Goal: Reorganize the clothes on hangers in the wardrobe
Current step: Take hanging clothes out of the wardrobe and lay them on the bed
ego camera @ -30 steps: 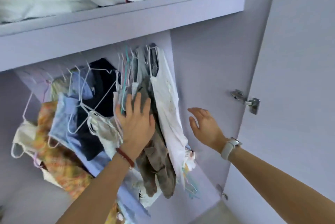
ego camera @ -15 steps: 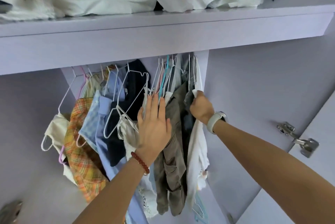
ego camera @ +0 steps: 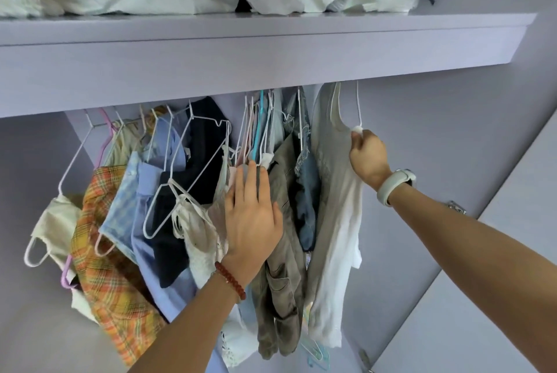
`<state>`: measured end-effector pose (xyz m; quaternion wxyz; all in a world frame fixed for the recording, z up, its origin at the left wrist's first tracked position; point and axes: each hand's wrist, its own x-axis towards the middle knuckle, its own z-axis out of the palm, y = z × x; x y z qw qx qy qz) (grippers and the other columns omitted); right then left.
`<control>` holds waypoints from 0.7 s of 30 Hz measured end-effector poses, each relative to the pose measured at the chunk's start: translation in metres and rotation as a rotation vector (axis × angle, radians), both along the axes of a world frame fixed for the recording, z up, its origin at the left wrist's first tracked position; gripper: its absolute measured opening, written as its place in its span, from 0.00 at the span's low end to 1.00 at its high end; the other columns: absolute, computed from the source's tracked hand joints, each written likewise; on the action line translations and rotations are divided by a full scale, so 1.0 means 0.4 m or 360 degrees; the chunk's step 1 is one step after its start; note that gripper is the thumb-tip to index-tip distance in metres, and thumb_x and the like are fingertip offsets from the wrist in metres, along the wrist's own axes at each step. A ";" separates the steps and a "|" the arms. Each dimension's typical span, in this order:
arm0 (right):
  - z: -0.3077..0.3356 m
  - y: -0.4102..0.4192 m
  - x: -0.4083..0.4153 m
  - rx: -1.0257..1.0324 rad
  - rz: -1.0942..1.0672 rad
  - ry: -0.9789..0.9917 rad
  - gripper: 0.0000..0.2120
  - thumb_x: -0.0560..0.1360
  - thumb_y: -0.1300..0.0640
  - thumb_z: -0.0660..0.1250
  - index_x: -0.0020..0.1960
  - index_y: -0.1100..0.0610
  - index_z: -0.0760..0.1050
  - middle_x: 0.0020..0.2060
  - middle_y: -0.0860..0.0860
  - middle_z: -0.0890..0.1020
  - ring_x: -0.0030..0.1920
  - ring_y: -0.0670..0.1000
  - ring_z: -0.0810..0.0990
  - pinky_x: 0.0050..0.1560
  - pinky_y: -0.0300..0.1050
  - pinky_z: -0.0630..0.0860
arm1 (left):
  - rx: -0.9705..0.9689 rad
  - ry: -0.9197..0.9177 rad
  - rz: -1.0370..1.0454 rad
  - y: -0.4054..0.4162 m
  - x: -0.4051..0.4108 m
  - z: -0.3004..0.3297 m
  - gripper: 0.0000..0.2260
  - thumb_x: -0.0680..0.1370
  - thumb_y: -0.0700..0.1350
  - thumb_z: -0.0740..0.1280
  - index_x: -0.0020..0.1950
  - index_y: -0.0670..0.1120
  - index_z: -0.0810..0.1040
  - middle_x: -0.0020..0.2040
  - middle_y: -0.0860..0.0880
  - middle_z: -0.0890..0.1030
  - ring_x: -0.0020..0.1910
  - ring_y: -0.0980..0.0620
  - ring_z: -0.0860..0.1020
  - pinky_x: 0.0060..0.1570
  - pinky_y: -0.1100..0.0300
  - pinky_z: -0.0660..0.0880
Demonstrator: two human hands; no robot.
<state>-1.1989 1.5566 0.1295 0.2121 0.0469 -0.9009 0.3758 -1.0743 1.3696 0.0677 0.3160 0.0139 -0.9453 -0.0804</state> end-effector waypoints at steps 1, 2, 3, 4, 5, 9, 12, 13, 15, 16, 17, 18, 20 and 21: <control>-0.001 0.005 0.004 -0.0010 -0.0020 0.0015 0.14 0.81 0.57 0.50 0.44 0.64 0.67 0.37 0.61 0.74 0.42 0.61 0.73 0.39 0.43 0.60 | 0.0016 -0.0006 -0.0003 0.005 0.000 0.000 0.28 0.71 0.43 0.69 0.68 0.37 0.67 0.69 0.37 0.67 0.70 0.39 0.64 0.62 0.44 0.68; -0.008 0.011 0.012 -0.0020 -0.0034 0.0028 0.13 0.80 0.57 0.50 0.44 0.64 0.67 0.35 0.58 0.72 0.39 0.59 0.71 0.37 0.43 0.58 | 0.0028 -0.0016 -0.0007 0.010 -0.001 0.001 0.28 0.71 0.43 0.69 0.68 0.37 0.67 0.69 0.37 0.67 0.70 0.39 0.64 0.63 0.44 0.68; -0.022 0.018 0.024 -0.0038 -0.0038 0.0035 0.12 0.80 0.58 0.51 0.44 0.64 0.67 0.34 0.56 0.71 0.37 0.57 0.70 0.36 0.42 0.58 | 0.0032 -0.0023 -0.0011 0.015 0.001 0.001 0.27 0.71 0.43 0.69 0.68 0.37 0.68 0.69 0.37 0.67 0.70 0.39 0.64 0.64 0.44 0.67; -0.043 0.029 0.039 -0.0051 -0.0035 0.0029 0.11 0.80 0.58 0.52 0.43 0.63 0.66 0.33 0.55 0.71 0.36 0.56 0.69 0.35 0.43 0.58 | 0.0031 -0.0027 -0.0014 0.019 0.004 0.002 0.27 0.71 0.43 0.68 0.68 0.38 0.68 0.70 0.37 0.67 0.70 0.38 0.64 0.64 0.43 0.66; -0.068 0.042 0.054 -0.0052 -0.0033 -0.0006 0.09 0.79 0.59 0.53 0.43 0.63 0.66 0.34 0.55 0.71 0.36 0.55 0.68 0.35 0.43 0.58 | 0.0025 -0.0026 -0.0013 0.023 0.007 0.005 0.26 0.71 0.44 0.68 0.68 0.39 0.69 0.70 0.38 0.66 0.70 0.38 0.63 0.65 0.42 0.64; -0.188 0.110 0.133 0.0017 -0.0053 -0.0331 0.10 0.79 0.60 0.53 0.49 0.66 0.68 0.41 0.62 0.75 0.43 0.62 0.75 0.41 0.47 0.66 | -0.0037 0.0134 -0.0051 0.063 0.025 0.016 0.20 0.72 0.46 0.64 0.64 0.45 0.73 0.71 0.41 0.66 0.72 0.37 0.58 0.66 0.34 0.52; -0.272 0.180 0.228 0.0041 -0.0162 -0.0421 0.10 0.79 0.60 0.54 0.50 0.67 0.69 0.44 0.66 0.78 0.46 0.66 0.76 0.42 0.50 0.68 | -0.0009 0.0331 -0.0405 0.134 0.036 -0.003 0.17 0.73 0.45 0.60 0.61 0.45 0.74 0.68 0.42 0.70 0.71 0.40 0.61 0.68 0.37 0.52; -0.295 0.212 0.273 0.0068 -0.0209 -0.0450 0.10 0.79 0.60 0.55 0.49 0.67 0.70 0.43 0.66 0.79 0.45 0.66 0.76 0.42 0.51 0.69 | 0.0055 0.0324 -0.0575 0.167 0.037 -0.017 0.17 0.74 0.44 0.60 0.61 0.44 0.74 0.67 0.42 0.71 0.70 0.40 0.63 0.68 0.39 0.56; -0.325 0.260 0.361 0.0145 -0.0201 -0.0484 0.09 0.78 0.59 0.57 0.47 0.65 0.71 0.38 0.65 0.79 0.42 0.66 0.77 0.41 0.52 0.70 | 0.0218 0.0176 -0.0837 0.210 0.032 -0.050 0.17 0.74 0.40 0.63 0.63 0.40 0.73 0.65 0.40 0.72 0.67 0.39 0.68 0.64 0.42 0.67; -0.335 0.293 0.416 0.0177 -0.0214 -0.0525 0.09 0.78 0.59 0.58 0.46 0.64 0.72 0.36 0.63 0.79 0.40 0.65 0.77 0.40 0.52 0.70 | 0.0298 0.0034 -0.0945 0.240 0.027 -0.073 0.19 0.73 0.38 0.65 0.64 0.38 0.72 0.66 0.39 0.71 0.67 0.39 0.68 0.62 0.43 0.69; -0.341 0.327 0.470 0.0207 -0.0238 -0.0575 0.08 0.78 0.59 0.58 0.46 0.63 0.72 0.33 0.61 0.78 0.38 0.64 0.77 0.39 0.52 0.71 | 0.0334 -0.0137 -0.1013 0.269 0.020 -0.097 0.21 0.74 0.38 0.66 0.67 0.37 0.69 0.67 0.38 0.69 0.68 0.39 0.67 0.63 0.44 0.68; -0.345 0.362 0.525 0.0239 -0.0263 -0.0613 0.08 0.78 0.59 0.59 0.46 0.62 0.73 0.31 0.58 0.77 0.37 0.64 0.77 0.38 0.51 0.71 | 0.0324 -0.0314 -0.1046 0.299 0.016 -0.121 0.23 0.75 0.40 0.65 0.69 0.37 0.66 0.69 0.38 0.66 0.70 0.39 0.64 0.66 0.45 0.65; -0.342 0.433 0.638 0.0343 -0.0314 -0.0674 0.07 0.77 0.59 0.60 0.48 0.61 0.75 0.28 0.53 0.75 0.35 0.63 0.76 0.36 0.48 0.68 | 0.0276 -0.0614 -0.1099 0.367 0.010 -0.170 0.26 0.78 0.45 0.61 0.73 0.40 0.58 0.73 0.40 0.60 0.73 0.41 0.56 0.70 0.48 0.56; -0.337 0.466 0.694 0.0402 -0.0358 -0.0714 0.07 0.77 0.59 0.60 0.49 0.60 0.75 0.27 0.53 0.75 0.34 0.62 0.76 0.35 0.46 0.67 | 0.0238 -0.0715 -0.1154 0.406 0.011 -0.195 0.26 0.79 0.48 0.59 0.74 0.42 0.55 0.75 0.43 0.58 0.74 0.43 0.53 0.71 0.49 0.52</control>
